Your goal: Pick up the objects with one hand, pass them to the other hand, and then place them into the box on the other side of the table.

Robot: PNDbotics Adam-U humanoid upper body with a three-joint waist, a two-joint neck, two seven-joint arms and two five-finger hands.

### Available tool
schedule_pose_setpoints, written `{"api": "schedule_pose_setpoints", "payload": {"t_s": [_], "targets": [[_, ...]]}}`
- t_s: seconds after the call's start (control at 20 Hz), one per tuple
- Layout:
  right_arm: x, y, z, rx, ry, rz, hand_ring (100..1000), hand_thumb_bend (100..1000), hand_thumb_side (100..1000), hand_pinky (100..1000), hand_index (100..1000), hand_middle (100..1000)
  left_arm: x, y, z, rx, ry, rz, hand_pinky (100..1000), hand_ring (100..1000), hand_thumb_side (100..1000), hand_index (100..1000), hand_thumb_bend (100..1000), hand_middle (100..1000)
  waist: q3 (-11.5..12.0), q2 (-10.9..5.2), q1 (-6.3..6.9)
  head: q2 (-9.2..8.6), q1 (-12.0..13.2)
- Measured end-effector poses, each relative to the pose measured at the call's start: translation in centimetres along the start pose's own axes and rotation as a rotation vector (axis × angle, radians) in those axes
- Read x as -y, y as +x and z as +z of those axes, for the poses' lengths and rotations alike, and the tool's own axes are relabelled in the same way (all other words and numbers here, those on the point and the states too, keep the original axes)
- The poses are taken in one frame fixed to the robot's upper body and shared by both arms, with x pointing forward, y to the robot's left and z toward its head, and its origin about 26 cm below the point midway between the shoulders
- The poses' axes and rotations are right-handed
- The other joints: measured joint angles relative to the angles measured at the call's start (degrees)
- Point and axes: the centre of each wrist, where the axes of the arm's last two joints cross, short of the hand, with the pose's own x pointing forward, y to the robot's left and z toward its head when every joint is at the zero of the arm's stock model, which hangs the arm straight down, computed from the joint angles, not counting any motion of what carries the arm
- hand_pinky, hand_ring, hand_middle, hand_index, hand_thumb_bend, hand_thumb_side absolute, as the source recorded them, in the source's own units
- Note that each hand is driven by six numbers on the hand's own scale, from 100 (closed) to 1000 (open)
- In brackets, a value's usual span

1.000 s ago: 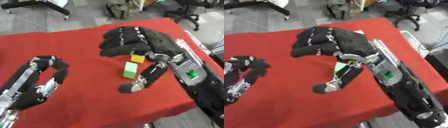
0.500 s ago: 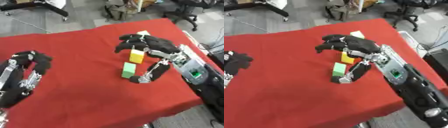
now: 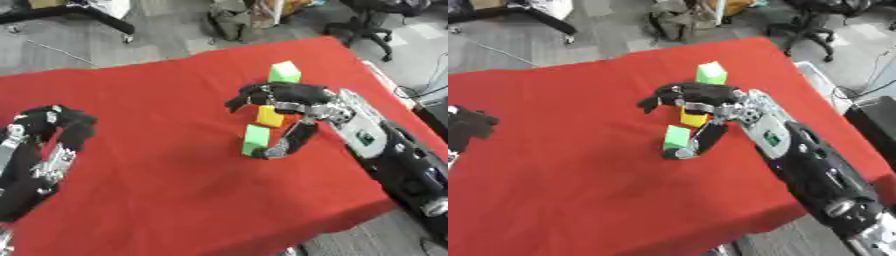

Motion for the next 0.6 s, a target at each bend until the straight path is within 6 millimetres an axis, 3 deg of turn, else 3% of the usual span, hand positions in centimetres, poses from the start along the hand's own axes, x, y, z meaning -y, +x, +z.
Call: {"api": "schedule_pose_setpoints", "payload": {"t_s": [0.35,0.6], "targets": [[-2.0,-2.8,0.6,-0.128,0.069,-0.035,807,410,448,909,959,749,0.4,0.0,0.0,0.001,-0.007,0.006,919,699,697,536,235,508,0.2,-0.01,0.28,0.0,-0.3],[-3.2,-3.7,0.9,-0.175,0.099,-0.022,807,412,444,896,960,747,0.5,0.0,0.0,0.0,-0.018,0.007,919,699,698,537,233,509,0.2,-0.02,0.29,0.0,-0.4]]}}
